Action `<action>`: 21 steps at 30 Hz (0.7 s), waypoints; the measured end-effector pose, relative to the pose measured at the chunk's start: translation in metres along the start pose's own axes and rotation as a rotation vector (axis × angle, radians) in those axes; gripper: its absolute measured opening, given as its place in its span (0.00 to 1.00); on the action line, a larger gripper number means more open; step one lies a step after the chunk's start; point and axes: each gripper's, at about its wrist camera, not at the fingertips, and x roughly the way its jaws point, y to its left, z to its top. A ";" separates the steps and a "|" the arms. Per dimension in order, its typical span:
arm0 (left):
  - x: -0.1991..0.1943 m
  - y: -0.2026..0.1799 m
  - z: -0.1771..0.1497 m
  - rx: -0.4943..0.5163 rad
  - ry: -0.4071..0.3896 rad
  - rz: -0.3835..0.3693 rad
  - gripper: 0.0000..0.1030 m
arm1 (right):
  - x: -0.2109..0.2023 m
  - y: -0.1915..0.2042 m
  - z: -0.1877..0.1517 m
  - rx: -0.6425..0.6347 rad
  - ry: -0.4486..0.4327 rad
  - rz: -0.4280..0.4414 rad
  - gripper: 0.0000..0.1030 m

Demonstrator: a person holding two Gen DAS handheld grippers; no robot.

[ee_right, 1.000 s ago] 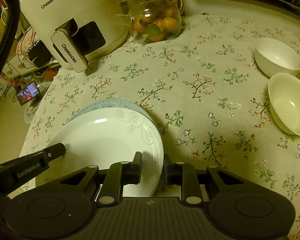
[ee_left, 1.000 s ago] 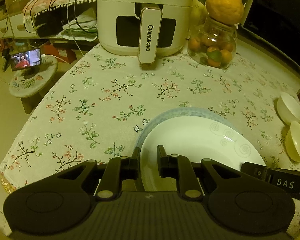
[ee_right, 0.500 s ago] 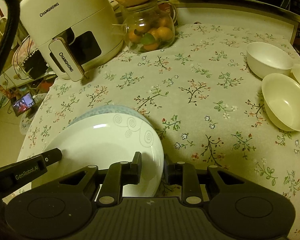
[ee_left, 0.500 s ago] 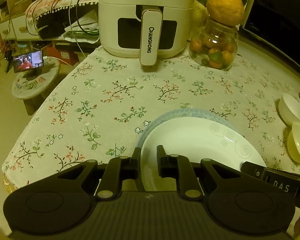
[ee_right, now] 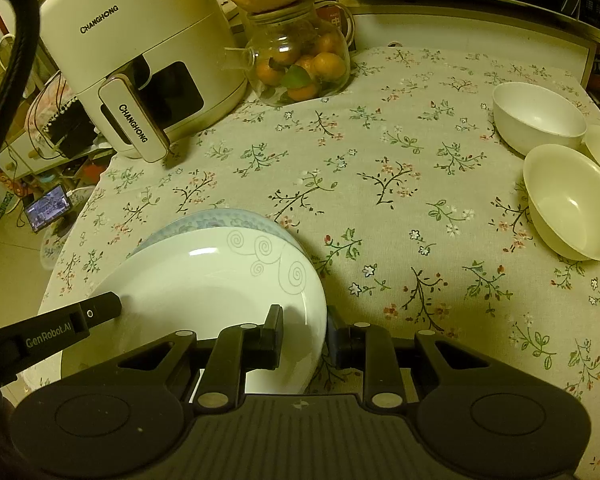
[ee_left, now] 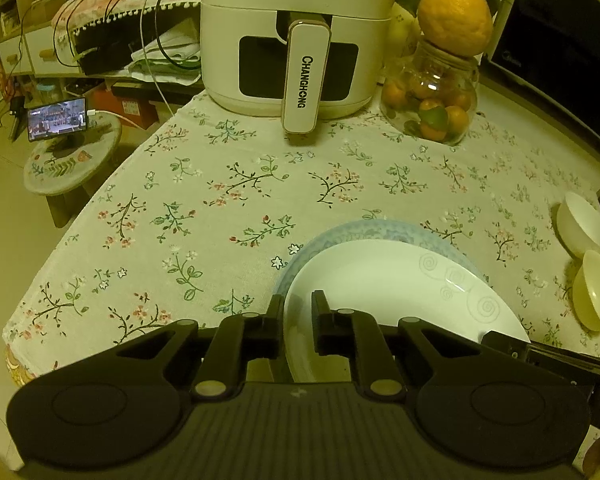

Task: Organize plates and bowls
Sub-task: 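Lower the white plate onto the blue-patterned stack with both grippers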

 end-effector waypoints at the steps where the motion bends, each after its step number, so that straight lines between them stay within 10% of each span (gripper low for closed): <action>1: 0.000 0.000 0.000 0.000 0.000 0.000 0.11 | 0.000 0.000 0.000 0.000 0.000 0.000 0.22; 21: 0.002 -0.001 0.000 0.029 -0.047 0.019 0.11 | -0.001 -0.006 0.001 0.019 0.010 0.023 0.16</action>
